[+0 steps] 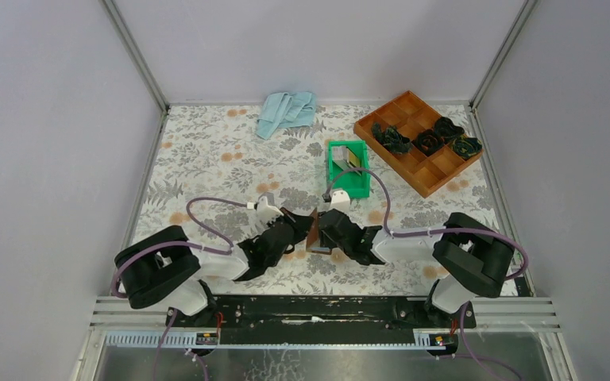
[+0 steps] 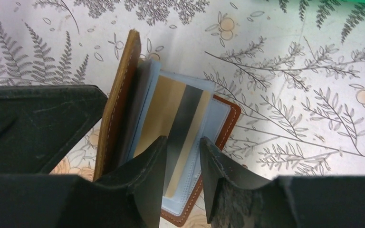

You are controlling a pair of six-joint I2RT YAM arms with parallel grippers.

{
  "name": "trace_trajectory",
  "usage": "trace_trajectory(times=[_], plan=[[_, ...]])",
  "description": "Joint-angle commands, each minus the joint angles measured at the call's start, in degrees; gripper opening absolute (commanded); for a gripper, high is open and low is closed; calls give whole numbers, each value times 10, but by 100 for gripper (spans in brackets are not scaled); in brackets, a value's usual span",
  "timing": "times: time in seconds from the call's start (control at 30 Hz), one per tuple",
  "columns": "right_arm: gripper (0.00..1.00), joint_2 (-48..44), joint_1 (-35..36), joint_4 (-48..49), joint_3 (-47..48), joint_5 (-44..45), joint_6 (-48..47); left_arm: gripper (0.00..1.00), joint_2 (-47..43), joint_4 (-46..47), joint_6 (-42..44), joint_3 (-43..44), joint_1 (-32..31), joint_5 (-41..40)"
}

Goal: Put the credit cards into the card holder
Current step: Close the card holder at the center of the board.

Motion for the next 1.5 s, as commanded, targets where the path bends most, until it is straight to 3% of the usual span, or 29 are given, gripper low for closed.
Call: trace_trajectory(times=[0.0,0.27,1.47], plan=[[41,-17,5,-121,-25,-6,-8,0,11,30,21,18,-12,2],[45,-57,5,-144,-26,6,-13,0,40,27,26,36,-27,13],[46,-171,5,-197,-54,31,7,0,83,25,64,79,-95,5]])
